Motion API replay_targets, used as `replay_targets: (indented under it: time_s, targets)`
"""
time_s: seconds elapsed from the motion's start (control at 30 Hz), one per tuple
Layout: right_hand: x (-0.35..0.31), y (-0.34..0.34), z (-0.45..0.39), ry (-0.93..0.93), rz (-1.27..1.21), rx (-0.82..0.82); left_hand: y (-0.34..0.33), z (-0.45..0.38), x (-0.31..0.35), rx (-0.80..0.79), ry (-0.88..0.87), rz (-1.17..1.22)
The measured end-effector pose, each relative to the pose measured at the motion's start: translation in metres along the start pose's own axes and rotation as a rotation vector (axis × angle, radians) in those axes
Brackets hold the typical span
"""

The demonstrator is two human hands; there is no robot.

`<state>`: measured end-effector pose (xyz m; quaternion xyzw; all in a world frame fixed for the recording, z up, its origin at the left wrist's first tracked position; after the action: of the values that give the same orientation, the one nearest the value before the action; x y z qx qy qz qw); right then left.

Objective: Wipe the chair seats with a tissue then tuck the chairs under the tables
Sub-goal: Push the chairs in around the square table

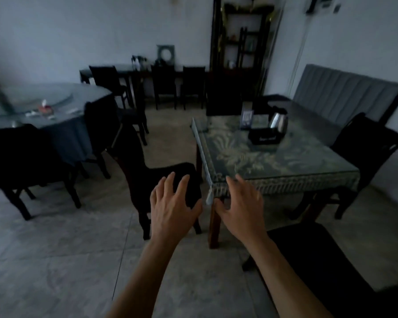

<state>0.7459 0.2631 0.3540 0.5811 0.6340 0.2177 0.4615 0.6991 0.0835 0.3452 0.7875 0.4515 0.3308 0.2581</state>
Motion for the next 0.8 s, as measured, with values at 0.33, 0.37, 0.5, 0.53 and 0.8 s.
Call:
replay_targets:
  time_s: [0.33, 0.37, 0.5, 0.53, 0.8]
  targets:
    - [-0.057, 0.084, -0.077, 0.125, -0.043, 0.142, 0.098, -0.094, 0.004, 0.209, -0.056, -0.084]
    - [-0.062, 0.081, -0.081, 0.137, -0.052, 0.139, 0.098, -0.096, -0.002, 0.208, -0.046, -0.088]
    - [-0.087, 0.055, -0.096, 0.146, -0.021, 0.107, 0.096, -0.103, -0.037, 0.206, 0.003, -0.107]
    - [-0.096, 0.046, -0.101, 0.145, -0.020, 0.092, 0.094, -0.106, -0.051, 0.203, 0.014, -0.107]
    - [-0.206, -0.045, -0.148, 0.158, -0.066, 0.047, 0.085, -0.154, -0.192, 0.148, 0.055, -0.110]
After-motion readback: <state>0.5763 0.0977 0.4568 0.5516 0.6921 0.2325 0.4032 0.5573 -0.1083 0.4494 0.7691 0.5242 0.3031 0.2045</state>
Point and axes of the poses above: each hand's wrist, its own z-axis away from the middle knuckle, its own y-axis out of the back of the hand, x = y × z, the point moved 6 cm from there along -z, towards the middle knuckle, and after that the axes turned 8 degrees about x, right-handed, at the moved point
